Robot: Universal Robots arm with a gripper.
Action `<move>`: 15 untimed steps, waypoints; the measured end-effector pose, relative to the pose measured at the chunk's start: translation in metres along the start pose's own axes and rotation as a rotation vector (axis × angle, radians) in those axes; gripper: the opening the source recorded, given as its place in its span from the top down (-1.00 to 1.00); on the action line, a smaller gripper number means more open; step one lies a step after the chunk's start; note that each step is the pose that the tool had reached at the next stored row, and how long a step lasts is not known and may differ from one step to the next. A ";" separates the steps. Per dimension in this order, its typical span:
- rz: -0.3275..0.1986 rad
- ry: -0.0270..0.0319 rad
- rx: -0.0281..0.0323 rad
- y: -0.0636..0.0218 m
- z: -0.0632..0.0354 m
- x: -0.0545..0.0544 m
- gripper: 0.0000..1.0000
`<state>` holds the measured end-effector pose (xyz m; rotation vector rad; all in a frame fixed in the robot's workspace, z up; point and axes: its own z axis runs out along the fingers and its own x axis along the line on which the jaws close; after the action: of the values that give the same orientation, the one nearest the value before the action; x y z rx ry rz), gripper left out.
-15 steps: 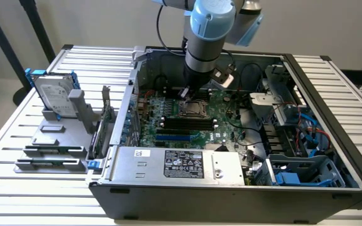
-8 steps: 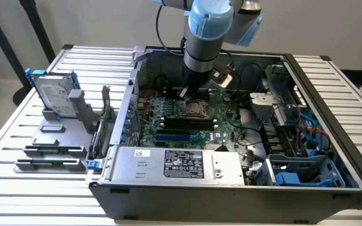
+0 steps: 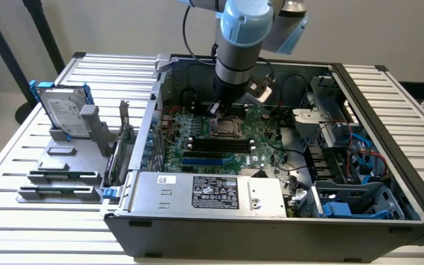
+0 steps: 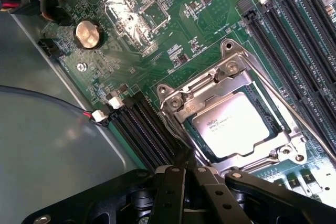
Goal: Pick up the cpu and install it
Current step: 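Install the first cpu locking lever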
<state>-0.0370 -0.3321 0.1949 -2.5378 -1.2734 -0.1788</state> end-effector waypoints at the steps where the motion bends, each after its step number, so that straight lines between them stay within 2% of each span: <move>1: 0.000 0.0002 0.0000 -0.0003 0.0002 0.000 0.79; 10: 0.000 -0.0002 0.0001 -0.0017 0.0006 0.002 0.79; 15: 0.000 0.0010 0.0008 -0.0060 -0.0059 0.002 0.79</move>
<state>-0.0406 -0.3292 0.2022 -2.5366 -1.2733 -0.1796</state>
